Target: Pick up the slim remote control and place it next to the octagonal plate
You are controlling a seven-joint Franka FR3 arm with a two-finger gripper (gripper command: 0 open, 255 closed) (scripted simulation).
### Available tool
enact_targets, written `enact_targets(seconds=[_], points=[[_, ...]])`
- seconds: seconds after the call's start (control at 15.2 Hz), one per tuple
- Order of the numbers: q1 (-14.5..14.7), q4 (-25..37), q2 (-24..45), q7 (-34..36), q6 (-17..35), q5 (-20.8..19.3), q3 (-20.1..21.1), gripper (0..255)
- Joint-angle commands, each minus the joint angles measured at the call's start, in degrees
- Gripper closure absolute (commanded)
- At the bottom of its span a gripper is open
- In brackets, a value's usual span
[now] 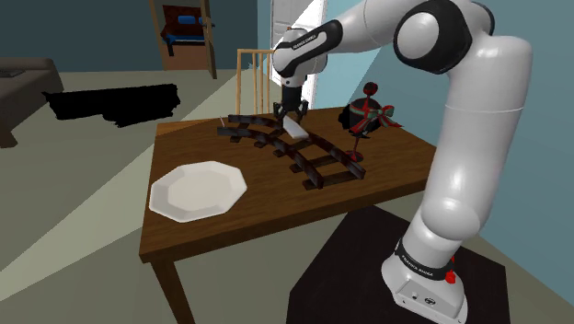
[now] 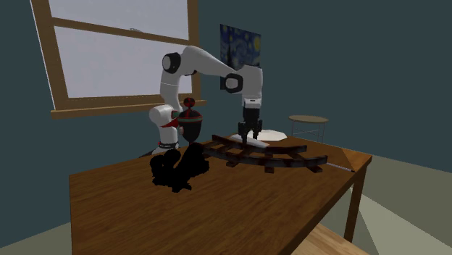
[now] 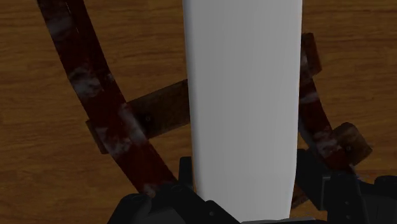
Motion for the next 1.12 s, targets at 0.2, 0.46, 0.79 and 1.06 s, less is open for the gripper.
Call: enact_targets(seconds=[0.2, 0.46, 0.79, 1.06], points=[[4.0, -1.5, -1.1, 6.6, 0.5, -0.7, 2.4, 255], [7.1, -1.7, -1.4, 11.9, 0.5, -1.1, 4.4, 255], [10.9, -0.4, -0.5, 18.4, 0.1, -1.5, 6.9, 255], [10.9, -2.1, 0.6, 18.3, 2.9, -1.4, 6.9, 255]])
